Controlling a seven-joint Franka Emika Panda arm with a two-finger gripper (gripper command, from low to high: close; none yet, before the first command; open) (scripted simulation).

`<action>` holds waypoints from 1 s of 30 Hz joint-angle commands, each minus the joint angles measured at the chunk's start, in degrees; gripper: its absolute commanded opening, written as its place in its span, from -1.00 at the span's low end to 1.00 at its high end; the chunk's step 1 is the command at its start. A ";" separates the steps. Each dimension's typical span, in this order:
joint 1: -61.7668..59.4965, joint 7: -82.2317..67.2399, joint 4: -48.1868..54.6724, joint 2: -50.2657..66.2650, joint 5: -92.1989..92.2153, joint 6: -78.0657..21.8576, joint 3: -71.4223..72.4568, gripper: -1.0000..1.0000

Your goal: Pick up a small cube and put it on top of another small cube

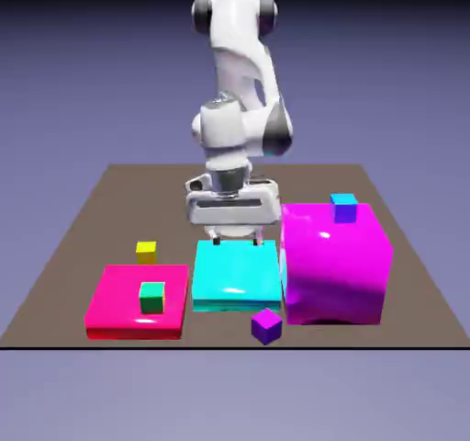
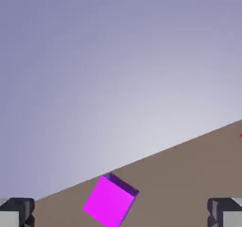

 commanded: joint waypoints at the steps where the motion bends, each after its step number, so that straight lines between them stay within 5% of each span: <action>1: 0.08 1.03 1.58 2.08 1.01 -1.89 -0.15 0.00; 14: 0.77 14.43 22.09 29.07 14.16 -26.42 -2.05 0.00; 19: 1.84 12.38 20.82 35.56 17.85 -19.80 -0.13 0.00; 20: 1.84 12.38 20.82 35.56 17.85 -19.80 -0.13 -1.00; 24: 0.80 14.89 22.79 29.98 14.59 -27.26 -2.12 -1.00; 30: -4.95 2.94 12.15 21.03 1.89 -26.91 -11.52 -1.00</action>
